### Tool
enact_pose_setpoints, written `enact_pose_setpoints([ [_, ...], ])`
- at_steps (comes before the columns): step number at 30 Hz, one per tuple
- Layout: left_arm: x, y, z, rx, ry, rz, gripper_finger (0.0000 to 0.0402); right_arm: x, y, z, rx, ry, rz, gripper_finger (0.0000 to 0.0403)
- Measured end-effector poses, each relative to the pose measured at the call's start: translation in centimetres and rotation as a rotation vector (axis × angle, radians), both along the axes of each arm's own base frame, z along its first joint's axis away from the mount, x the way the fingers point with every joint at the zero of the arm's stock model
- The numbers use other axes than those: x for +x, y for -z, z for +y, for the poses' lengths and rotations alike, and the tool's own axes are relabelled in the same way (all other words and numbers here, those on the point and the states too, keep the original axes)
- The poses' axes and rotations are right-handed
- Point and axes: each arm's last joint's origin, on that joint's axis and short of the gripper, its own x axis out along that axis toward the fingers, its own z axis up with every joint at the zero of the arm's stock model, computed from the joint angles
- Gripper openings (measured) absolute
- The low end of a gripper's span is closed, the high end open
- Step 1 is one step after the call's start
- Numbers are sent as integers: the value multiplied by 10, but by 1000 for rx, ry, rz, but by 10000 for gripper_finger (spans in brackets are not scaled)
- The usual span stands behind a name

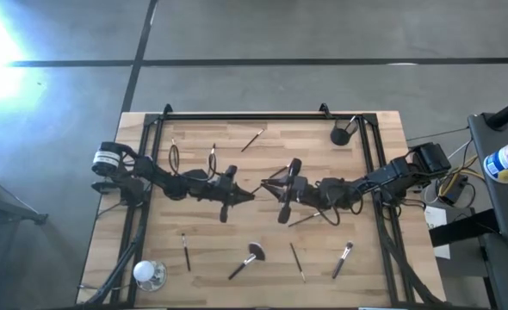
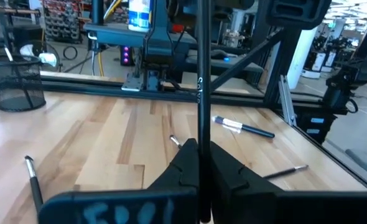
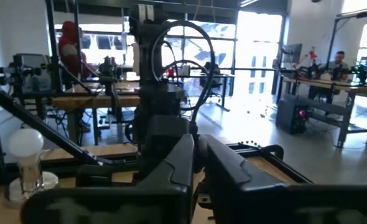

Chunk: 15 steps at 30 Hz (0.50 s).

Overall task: Put items in baskets/containers
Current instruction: Put the eyeshadow brush into the pen holder

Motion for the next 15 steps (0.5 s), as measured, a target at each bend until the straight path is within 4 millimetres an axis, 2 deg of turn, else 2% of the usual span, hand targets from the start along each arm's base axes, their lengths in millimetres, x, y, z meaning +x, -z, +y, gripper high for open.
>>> enact_pose_setpoints([
  [5,1,1,1,-74,-11,26,46,0,0,0,-19,1,8,13],
  [10,-1,5,3,-74,-46,55,86,-2,-2,0,-36,8,26,11],
  [15,-1,8,4,-67,-56,82,103,-15,-17,-7,-28,87,100,10],
])
